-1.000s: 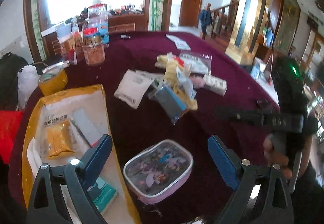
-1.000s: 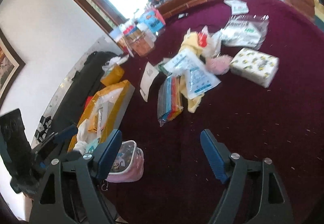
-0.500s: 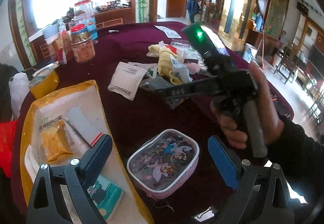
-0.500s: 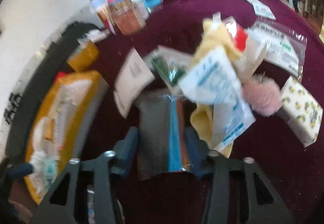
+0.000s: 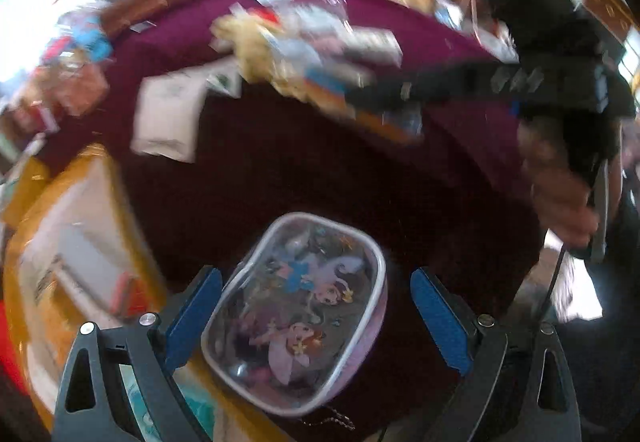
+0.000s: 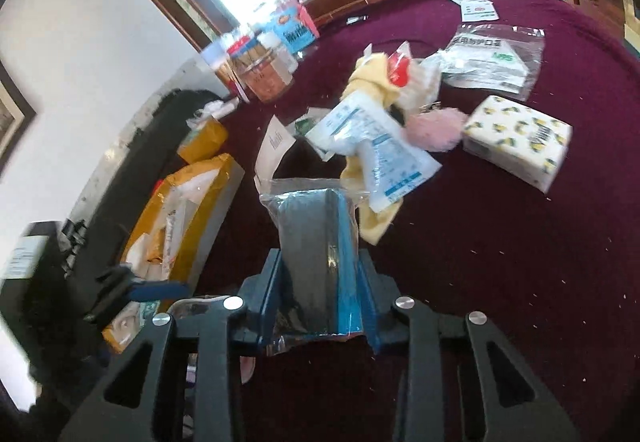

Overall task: Organize soft objects
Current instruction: 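Grasp the bagged blue item with right gripper while left reaches the pink pouch, then grasp the pink cartoon pouch with left gripper while right lifts the bagged item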

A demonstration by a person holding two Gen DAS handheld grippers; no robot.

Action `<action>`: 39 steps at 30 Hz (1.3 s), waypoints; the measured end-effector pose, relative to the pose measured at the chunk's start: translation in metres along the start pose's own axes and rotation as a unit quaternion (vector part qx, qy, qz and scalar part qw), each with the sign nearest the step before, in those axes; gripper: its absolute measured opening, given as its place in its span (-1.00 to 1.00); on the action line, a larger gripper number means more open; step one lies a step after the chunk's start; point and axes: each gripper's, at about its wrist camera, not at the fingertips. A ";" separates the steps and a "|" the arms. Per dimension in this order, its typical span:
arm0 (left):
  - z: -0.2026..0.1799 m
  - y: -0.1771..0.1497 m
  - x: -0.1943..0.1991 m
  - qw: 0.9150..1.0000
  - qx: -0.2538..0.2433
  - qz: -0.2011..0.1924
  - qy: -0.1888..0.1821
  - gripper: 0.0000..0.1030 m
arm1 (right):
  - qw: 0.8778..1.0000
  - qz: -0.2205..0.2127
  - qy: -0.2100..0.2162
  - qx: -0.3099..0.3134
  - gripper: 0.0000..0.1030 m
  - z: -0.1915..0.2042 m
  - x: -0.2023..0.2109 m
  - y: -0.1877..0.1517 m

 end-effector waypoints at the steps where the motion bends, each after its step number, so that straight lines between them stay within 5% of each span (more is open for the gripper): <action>1: -0.001 0.002 -0.004 1.000 -0.002 0.010 0.006 0.88 | 1.000 -0.005 0.009 -0.004 -0.33 -0.004 0.003 0.000; 8: -0.004 0.012 -0.014 0.998 0.025 0.049 0.031 0.79 | 0.995 -0.044 0.073 -0.058 -0.33 -0.029 0.023 0.003; 17: -0.019 0.025 -0.009 0.995 0.082 0.043 -0.040 0.70 | 0.986 -0.064 0.121 -0.099 -0.33 -0.047 0.039 0.004; 32: -0.016 0.019 -0.017 0.994 0.103 0.033 -0.024 0.79 | 0.998 -0.054 0.002 -0.039 -0.32 -0.035 0.025 -0.005; 37: -0.018 0.021 -0.009 0.992 0.125 0.019 -0.022 0.64 | 0.998 -0.052 -0.020 -0.019 -0.32 -0.029 0.022 -0.005; 39: -0.013 0.022 -0.002 0.989 0.143 0.004 -0.028 0.41 | 0.998 -0.056 -0.024 -0.014 -0.32 -0.027 0.022 -0.005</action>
Point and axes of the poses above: each gripper's, at about its wrist camera, not at the fingertips, and x roughly against the way its jaws point, z to its left, y to its top, and after that the axes turned 10 degrees about y, right-handed
